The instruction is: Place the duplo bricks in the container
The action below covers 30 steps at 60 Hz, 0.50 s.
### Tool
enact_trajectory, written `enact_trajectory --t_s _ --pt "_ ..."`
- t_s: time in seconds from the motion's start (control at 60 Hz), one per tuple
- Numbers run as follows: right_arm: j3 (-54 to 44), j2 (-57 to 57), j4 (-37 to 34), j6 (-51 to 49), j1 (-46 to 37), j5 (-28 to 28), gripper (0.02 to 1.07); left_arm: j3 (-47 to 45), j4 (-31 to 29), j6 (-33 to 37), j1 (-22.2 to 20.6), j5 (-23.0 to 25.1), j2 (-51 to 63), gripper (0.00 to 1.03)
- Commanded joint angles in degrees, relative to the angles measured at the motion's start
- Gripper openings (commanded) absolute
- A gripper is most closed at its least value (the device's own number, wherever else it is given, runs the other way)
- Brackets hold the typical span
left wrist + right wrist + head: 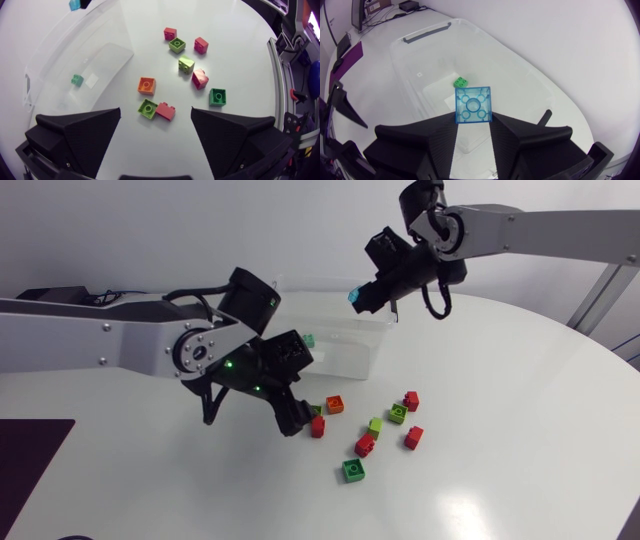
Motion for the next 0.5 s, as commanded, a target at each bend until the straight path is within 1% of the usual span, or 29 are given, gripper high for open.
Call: enact_trajectory --t_s 0.0,0.05,0.083,0.133,0.167,0.267,0.383,0.483 --pt "4.3 4.4 -0.1 1.1 0.0 0.6 0.43 -1.6 1.1 3.5 -1.4 0.8 1.9 0.98" --pt "5.7 5.7 -0.3 1.1 0.0 0.7 0.55 -1.6 1.3 5.0 -2.1 0.9 2.3 0.98" --pt "6.4 6.2 -0.5 1.2 0.0 0.8 0.67 -1.7 1.3 6.2 -2.6 0.9 2.6 0.98" --pt "6.5 6.2 -0.6 1.4 -0.1 1.0 0.88 -1.7 1.4 7.6 -3.2 0.9 2.9 0.98" --pt "6.0 5.6 -0.7 1.4 -0.2 1.0 0.93 -1.6 1.5 8.6 -3.6 0.9 3.5 0.98" --pt "1.4 1.1 0.1 1.3 -0.6 0.7 0.94 -1.2 1.6 12.0 -4.2 0.9 5.5 0.98" --pt "-7.1 -6.7 1.7 0.1 -1.4 -1.3 0.96 -0.5 1.3 16.1 -4.7 0.7 8.0 0.98" --pt "-15.5 -13.9 2.7 -1.5 -1.9 -3.0 0.96 2.4 -1.7 18.2 -4.7 0.7 11.2 0.98"
